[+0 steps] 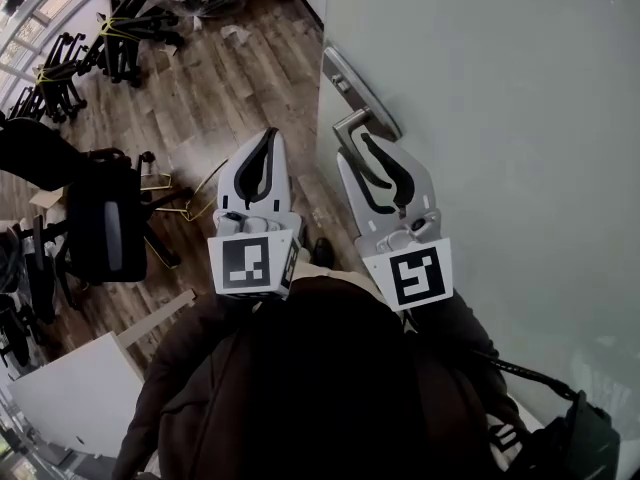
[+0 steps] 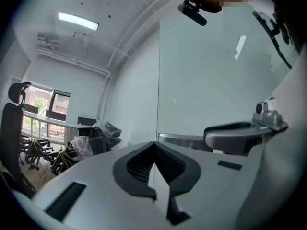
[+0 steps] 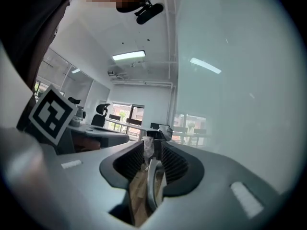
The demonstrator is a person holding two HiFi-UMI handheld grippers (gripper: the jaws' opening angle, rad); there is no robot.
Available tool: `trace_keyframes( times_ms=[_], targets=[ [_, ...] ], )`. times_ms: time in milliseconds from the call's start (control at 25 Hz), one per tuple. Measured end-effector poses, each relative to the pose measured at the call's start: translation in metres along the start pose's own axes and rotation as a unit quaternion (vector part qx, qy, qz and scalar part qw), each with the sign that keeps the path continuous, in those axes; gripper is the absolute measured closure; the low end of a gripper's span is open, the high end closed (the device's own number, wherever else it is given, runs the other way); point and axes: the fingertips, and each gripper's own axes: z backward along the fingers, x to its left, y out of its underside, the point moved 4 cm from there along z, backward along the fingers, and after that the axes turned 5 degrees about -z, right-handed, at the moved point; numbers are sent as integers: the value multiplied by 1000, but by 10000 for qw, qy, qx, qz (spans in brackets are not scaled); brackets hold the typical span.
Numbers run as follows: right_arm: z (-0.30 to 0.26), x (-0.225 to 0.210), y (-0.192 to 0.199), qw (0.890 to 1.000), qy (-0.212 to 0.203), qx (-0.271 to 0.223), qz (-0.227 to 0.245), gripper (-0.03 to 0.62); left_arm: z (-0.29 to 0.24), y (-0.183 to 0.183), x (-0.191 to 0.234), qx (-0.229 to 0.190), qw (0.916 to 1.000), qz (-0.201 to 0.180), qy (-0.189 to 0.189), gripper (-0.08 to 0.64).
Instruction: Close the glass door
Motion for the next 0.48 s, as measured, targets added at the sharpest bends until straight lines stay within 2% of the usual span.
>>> trace_keyframes(
  times_ms=[200,480],
  targets=[
    [0,12,45,9984,82,483,-277,505,6,10,-12,99,9995,-52,294,563],
    [-6,-3,55,9989,217,346,-223,520,5,10,-18,200,9993,-181,271,563]
  ],
)
